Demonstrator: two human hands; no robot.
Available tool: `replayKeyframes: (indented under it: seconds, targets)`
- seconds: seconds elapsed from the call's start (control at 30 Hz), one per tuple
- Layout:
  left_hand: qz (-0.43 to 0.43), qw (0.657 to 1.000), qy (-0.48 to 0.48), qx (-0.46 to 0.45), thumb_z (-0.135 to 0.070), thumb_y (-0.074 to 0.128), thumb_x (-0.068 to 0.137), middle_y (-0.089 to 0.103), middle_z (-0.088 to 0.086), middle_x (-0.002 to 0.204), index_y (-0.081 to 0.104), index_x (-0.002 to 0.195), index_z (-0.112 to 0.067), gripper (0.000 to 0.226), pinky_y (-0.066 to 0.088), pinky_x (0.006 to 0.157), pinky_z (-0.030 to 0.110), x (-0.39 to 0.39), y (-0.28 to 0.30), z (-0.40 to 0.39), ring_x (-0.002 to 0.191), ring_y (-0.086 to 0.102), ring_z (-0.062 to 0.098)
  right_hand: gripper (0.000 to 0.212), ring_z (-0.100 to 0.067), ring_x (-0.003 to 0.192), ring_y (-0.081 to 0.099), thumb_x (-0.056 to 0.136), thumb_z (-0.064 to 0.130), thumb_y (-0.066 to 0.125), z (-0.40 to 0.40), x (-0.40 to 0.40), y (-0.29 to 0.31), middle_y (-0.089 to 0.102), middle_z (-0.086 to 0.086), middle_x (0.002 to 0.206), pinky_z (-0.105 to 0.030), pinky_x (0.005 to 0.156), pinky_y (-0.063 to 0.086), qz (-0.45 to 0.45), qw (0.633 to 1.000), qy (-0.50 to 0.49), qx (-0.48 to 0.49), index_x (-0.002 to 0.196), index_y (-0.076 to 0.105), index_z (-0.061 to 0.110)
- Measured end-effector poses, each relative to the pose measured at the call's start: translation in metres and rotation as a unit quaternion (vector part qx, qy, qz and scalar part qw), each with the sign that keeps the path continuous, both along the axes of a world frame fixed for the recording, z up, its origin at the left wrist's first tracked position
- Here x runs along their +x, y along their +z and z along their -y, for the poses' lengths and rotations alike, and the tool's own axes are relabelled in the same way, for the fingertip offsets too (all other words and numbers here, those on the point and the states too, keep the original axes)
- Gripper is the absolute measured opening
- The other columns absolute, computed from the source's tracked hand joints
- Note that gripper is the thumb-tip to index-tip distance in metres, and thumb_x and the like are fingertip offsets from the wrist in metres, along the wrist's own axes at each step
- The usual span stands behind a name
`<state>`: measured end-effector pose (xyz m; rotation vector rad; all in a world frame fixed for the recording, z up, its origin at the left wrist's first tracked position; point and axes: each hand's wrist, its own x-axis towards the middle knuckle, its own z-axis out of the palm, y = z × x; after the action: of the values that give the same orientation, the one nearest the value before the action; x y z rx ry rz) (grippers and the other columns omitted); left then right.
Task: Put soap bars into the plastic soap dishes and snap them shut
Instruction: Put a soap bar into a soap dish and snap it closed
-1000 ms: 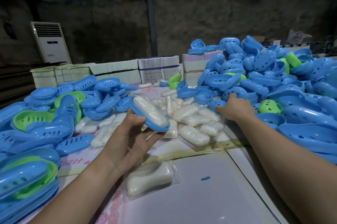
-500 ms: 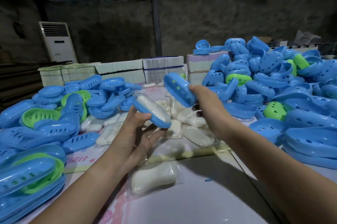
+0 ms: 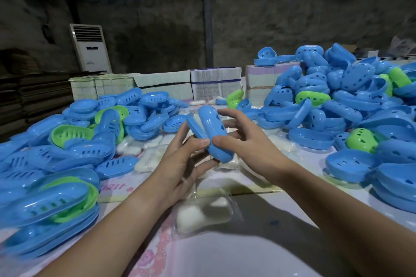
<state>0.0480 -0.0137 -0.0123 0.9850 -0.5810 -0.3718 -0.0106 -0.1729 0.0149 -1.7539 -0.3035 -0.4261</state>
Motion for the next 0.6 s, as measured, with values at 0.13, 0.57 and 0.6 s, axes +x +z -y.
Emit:
replayKeyframes:
  seconds: [0.13,0.57,0.6]
  targets:
    - [0.009,1.0,-0.015,0.019,-0.008,0.065,0.076,0.073,0.013,0.121,0.056,0.14,-0.026,0.067,0.061,0.072,0.035,-0.0021,0.0008,0.0,0.101,0.073,0.029,0.052,0.006,0.073,0.063,0.084,0.015,0.074,-0.0002,-0.0018,0.0012,0.058,0.013,0.107,-0.01,0.06,0.05,0.037,0.999,-0.032,-0.004,0.122,0.057,0.046]
    - [-0.038,0.994,-0.096,0.046,-0.02,0.074,0.063,0.073,0.011,0.117,0.076,0.115,-0.031,0.052,0.063,0.072,0.046,0.0037,-0.0067,0.0033,0.087,0.074,0.034,0.039,-0.014,0.088,0.07,0.076,0.036,0.072,0.005,0.0037,0.0049,0.067,-0.008,0.112,-0.028,0.077,0.058,-0.049,0.999,-0.014,0.013,0.113,0.066,0.046]
    - [-0.055,0.993,-0.093,0.04,-0.019,0.075,0.062,0.073,0.011,0.118,0.078,0.112,-0.027,0.05,0.063,0.07,0.046,0.0051,-0.007,0.0028,0.088,0.074,0.036,0.041,-0.017,0.09,0.071,0.073,0.038,0.071,0.0055,0.0045,0.0049,0.069,-0.008,0.111,-0.034,0.08,0.058,-0.065,0.998,-0.008,0.017,0.114,0.066,0.043]
